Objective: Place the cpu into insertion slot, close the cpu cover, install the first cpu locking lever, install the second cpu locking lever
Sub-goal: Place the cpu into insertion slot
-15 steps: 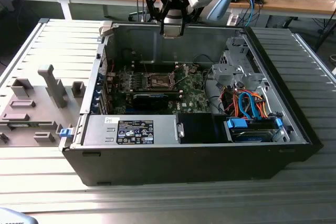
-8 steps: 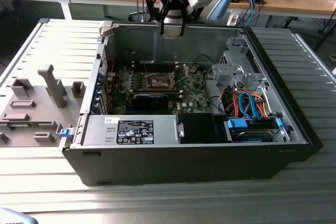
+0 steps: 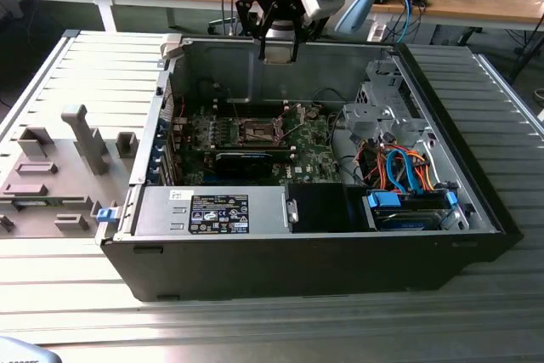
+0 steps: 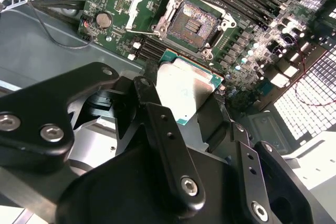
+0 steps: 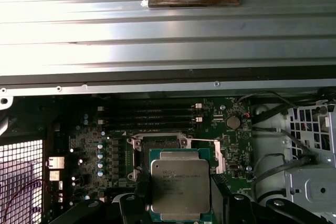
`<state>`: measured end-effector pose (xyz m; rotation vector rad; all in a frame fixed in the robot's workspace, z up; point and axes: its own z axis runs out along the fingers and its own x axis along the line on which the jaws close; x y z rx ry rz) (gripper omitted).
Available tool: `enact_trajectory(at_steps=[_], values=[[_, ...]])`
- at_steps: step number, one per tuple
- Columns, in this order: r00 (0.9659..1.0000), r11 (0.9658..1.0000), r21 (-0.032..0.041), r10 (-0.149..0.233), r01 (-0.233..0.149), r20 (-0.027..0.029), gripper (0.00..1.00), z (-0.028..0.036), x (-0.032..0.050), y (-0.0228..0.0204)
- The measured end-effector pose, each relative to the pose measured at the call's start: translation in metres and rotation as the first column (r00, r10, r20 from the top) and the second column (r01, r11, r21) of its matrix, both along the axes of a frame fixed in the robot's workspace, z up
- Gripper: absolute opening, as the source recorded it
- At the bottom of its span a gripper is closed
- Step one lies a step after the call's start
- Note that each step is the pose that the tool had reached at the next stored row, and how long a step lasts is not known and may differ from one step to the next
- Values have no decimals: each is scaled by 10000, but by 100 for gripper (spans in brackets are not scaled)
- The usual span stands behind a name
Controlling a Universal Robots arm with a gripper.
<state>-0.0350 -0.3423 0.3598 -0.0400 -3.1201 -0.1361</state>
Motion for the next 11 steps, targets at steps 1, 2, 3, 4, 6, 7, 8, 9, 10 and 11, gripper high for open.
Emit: enact_trajectory(at_steps=[1, 2, 3, 4, 6, 7, 8, 9, 10, 11], values=[[10000, 10000, 1, 0, 0, 1, 55, -2, 0, 0], [10000, 10000, 0, 0, 0, 1, 55, -4, 0, 0], [10000, 10000, 0, 0, 0, 1, 55, -5, 0, 0], [10000, 10000, 1, 0, 0, 1, 55, -6, 0, 0], [10000, 10000, 0, 0, 0, 0, 55, -9, 0, 0], [10000, 10000, 0, 0, 0, 0, 55, -10, 0, 0], [10000, 10000, -1, 0, 0, 0, 55, -15, 0, 0], [10000, 10000, -1, 0, 0, 1, 55, -22, 0, 0], [10000, 10000, -1, 0, 0, 1, 55, -23, 0, 0], [10000, 10000, -2, 0, 0, 0, 55, -24, 0, 0]])
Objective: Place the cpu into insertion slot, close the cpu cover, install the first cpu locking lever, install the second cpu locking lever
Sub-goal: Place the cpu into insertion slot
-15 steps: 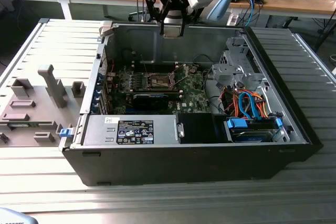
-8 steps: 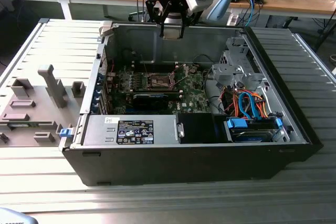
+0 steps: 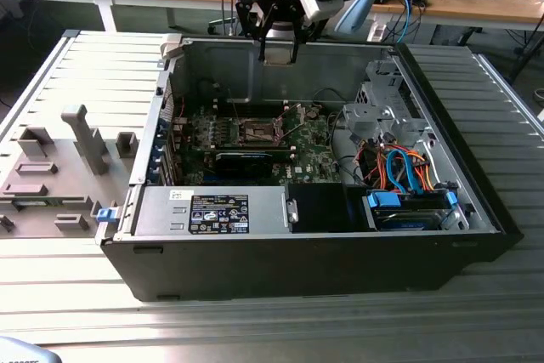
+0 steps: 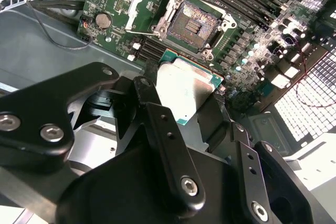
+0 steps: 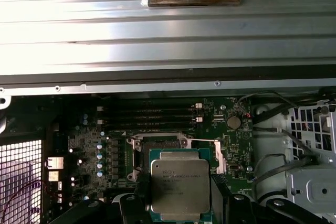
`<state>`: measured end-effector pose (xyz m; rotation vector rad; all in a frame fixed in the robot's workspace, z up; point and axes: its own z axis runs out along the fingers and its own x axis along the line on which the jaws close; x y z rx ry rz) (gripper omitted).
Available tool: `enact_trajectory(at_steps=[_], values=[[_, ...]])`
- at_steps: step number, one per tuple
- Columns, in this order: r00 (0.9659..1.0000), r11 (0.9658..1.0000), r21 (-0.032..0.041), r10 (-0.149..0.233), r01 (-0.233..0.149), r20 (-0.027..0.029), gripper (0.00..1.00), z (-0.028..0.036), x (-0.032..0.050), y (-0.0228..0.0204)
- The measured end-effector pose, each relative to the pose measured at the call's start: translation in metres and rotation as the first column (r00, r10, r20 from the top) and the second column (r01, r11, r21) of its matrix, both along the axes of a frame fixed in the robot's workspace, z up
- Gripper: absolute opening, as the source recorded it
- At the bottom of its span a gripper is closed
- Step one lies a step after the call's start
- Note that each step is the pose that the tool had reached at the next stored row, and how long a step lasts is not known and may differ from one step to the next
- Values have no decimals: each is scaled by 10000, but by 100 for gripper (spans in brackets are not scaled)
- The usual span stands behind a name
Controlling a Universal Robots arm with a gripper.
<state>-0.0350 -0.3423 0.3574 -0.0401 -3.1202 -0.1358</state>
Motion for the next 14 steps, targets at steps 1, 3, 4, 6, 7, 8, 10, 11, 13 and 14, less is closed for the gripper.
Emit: enact_trajectory(at_steps=[1, 3, 4, 6, 7, 8, 10, 11, 13, 14], values=[[10000, 10000, 1, 0, 0, 0, 55, -2, 0, 0], [10000, 10000, 0, 0, 0, 0, 55, -9, 0, 0], [10000, 10000, 0, 0, 0, 0, 55, -17, 0, 0], [10000, 10000, 0, 0, 0, 1, 55, -19, 0, 0], [10000, 10000, 1, 0, 0, 1, 55, -21, 0, 0], [10000, 10000, 0, 0, 0, 1, 55, -22, 0, 0], [10000, 10000, 0, 0, 0, 0, 55, -39, 0, 0], [10000, 10000, 0, 1, -1, 1, 55, -40, 0, 0], [10000, 10000, 1, 0, 0, 1, 55, -44, 0, 0], [10000, 10000, 0, 0, 0, 0, 55, -46, 0, 0]])
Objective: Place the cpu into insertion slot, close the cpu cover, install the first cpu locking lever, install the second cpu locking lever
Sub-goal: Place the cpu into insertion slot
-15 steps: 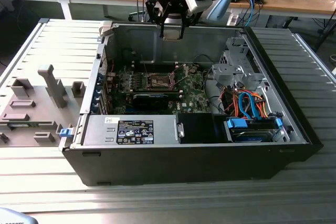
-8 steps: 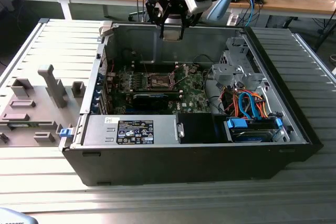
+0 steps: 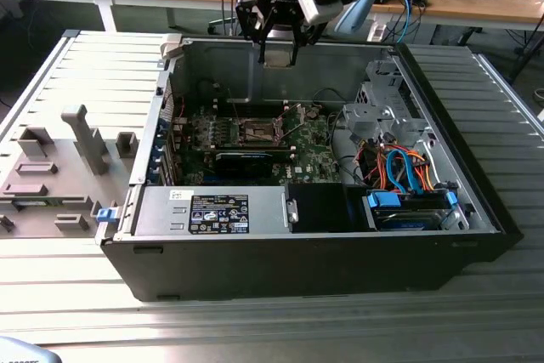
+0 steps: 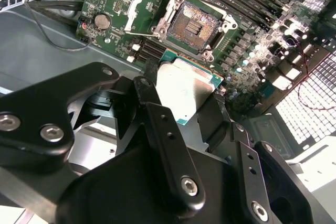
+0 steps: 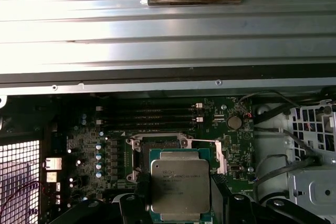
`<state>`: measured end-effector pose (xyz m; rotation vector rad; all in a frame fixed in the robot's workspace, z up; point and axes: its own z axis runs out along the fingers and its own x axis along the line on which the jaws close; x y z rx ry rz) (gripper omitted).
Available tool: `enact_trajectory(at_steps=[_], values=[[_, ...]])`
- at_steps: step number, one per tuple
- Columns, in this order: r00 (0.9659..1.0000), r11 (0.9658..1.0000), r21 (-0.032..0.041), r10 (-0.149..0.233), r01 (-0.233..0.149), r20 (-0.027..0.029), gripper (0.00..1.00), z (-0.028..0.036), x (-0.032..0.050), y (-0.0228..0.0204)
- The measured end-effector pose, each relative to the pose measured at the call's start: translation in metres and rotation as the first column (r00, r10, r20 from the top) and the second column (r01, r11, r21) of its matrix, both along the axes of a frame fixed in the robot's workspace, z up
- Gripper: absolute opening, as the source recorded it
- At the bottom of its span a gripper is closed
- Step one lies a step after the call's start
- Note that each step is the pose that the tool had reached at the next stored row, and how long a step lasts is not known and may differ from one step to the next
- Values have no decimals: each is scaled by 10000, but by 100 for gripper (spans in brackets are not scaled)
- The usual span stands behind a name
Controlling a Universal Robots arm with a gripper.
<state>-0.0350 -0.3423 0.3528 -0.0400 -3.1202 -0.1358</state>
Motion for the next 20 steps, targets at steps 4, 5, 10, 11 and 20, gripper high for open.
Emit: enact_trajectory(at_steps=[4, 5, 10, 11, 20], values=[[10000, 10000, 0, 0, 0, 0, 55, -11, 0, 0], [10000, 10000, 0, 0, 0, 0, 55, -14, 0, 0], [10000, 10000, -1, -1, 1, 0, 55, -29, 0, 0], [10000, 10000, 0, -1, 1, 0, 55, -31, 0, 0], [10000, 10000, 0, -1, 1, 0, 55, -52, 0, 0]])
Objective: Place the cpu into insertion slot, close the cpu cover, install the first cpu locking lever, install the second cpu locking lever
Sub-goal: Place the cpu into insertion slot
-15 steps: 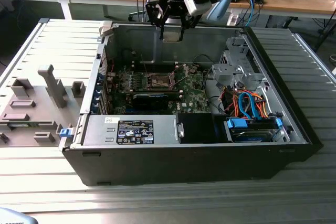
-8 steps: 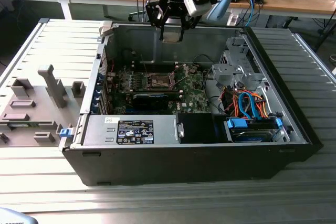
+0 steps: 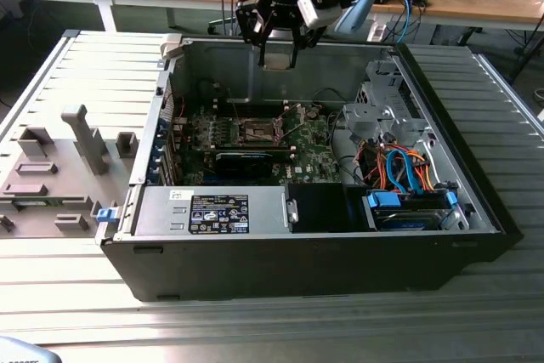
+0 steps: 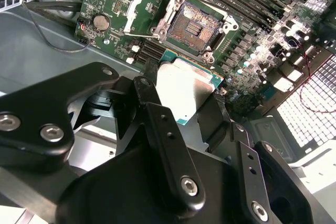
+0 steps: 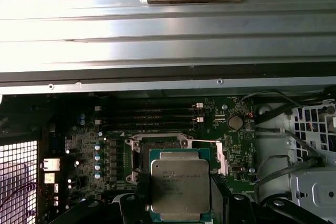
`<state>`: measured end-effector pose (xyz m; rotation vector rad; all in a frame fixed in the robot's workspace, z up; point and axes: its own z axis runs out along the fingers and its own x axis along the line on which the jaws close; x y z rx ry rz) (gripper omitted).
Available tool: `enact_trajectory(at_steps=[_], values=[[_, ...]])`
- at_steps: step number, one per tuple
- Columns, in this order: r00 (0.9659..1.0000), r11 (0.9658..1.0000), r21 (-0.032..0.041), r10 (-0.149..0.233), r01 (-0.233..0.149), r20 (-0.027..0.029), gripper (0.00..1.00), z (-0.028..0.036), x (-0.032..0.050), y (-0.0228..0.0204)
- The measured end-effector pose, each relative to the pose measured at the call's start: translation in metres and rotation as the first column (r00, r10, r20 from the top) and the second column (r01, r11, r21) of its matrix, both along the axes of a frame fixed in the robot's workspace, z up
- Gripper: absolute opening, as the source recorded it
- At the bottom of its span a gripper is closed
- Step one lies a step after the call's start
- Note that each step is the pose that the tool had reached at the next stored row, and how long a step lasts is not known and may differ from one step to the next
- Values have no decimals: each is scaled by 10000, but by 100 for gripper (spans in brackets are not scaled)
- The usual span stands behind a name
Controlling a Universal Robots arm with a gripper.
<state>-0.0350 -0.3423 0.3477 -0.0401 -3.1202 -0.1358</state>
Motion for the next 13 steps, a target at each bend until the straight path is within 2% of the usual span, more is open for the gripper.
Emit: enact_trajectory(at_steps=[13], values=[[10000, 10000, 0, 0, 0, 0, 55, -28, 0, -1]])
